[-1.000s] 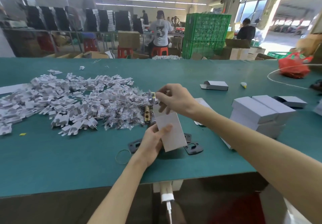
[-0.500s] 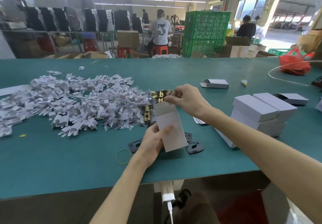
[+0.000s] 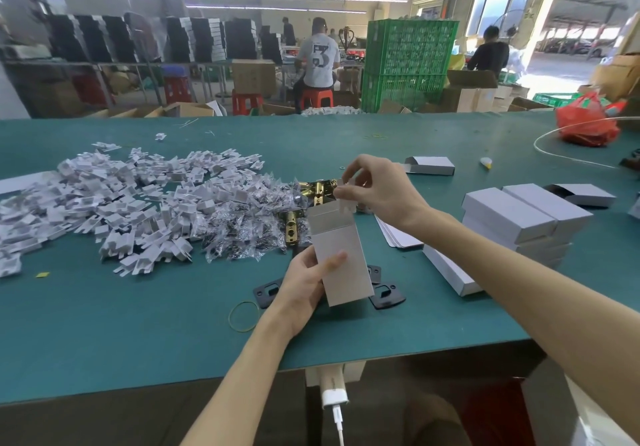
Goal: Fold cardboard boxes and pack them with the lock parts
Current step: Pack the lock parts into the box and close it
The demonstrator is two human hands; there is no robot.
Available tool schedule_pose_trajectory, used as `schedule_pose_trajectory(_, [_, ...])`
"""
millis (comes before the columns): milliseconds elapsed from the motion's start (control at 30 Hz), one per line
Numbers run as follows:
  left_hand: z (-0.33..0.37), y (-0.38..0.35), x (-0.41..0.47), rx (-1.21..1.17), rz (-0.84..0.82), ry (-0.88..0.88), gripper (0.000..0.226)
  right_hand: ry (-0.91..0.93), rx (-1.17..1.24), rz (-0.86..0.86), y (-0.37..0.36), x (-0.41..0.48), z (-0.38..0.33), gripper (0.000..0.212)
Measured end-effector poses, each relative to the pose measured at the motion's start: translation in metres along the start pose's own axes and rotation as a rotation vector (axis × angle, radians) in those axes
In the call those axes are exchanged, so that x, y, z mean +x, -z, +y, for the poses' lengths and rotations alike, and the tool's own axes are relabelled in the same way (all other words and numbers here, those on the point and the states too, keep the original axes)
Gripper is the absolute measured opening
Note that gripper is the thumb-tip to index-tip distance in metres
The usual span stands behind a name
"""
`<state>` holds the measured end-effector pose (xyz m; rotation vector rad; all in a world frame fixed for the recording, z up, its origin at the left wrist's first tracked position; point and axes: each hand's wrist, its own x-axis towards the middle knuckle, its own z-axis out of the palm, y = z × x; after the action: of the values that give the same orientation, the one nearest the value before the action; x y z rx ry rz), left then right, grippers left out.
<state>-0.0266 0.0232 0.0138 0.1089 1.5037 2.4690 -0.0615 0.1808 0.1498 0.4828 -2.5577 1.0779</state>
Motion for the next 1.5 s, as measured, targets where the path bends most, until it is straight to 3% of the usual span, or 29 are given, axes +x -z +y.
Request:
schedule_pose_trajectory(100, [0.000, 0.000, 0.001, 0.004, 0.002, 0.008, 0.056, 0.065, 0.053, 0.059, 0.001, 0.000, -0.009, 0.029])
schedule_pose_trajectory(167, [-0.001, -0.001, 0.001, 0.007, -0.001, 0.011, 0.057, 0.091, 0.026, 0.000, 0.000, -0.001, -0.013, 0.028])
schedule_pose_trajectory(267, [0.000, -0.001, 0.000, -0.003, -0.012, 0.002, 0.054, 0.136, -0.191, -0.122, -0.005, -0.007, -0.011, 0.030])
schedule_pose_trajectory(367, [-0.001, -0.002, -0.001, 0.003, -0.021, -0.005, 0.053, 0.195, -0.383, -0.124, -0.007, -0.015, -0.005, 0.030])
schedule_pose_trajectory(600, [-0.001, -0.003, -0.001, 0.014, -0.029, -0.017, 0.054, 0.102, -0.336, -0.124, -0.007, -0.024, -0.002, 0.025])
schedule_pose_trajectory(733, [-0.001, -0.004, -0.002, 0.028, -0.022, -0.016, 0.053, 0.093, -0.499, -0.189, -0.010, -0.022, -0.002, 0.015])
schedule_pose_trajectory(867, [-0.002, -0.003, -0.001, 0.027, -0.018, -0.023, 0.052, 0.085, -0.565, -0.191, -0.016, -0.016, -0.011, 0.020])
schedule_pose_trajectory(1033, [-0.005, 0.000, 0.003, 0.064, -0.041, -0.045, 0.050, 0.234, -0.485, -0.155, -0.053, -0.004, -0.041, 0.018])
schedule_pose_trajectory(1200, [-0.011, 0.004, 0.008, 0.162, -0.020, -0.100, 0.033, 0.234, -0.551, -0.343, -0.118, 0.019, -0.056, 0.014])
schedule_pose_trajectory(1333, [-0.017, 0.007, 0.007, 0.285, -0.007, -0.077, 0.020, 0.237, -0.584, -0.505, -0.164, 0.030, -0.057, 0.029])
schedule_pose_trajectory(1500, [-0.018, 0.011, 0.007, 0.292, -0.045, -0.018, 0.027, 0.265, -0.608, -0.541, -0.200, 0.036, -0.041, 0.039])
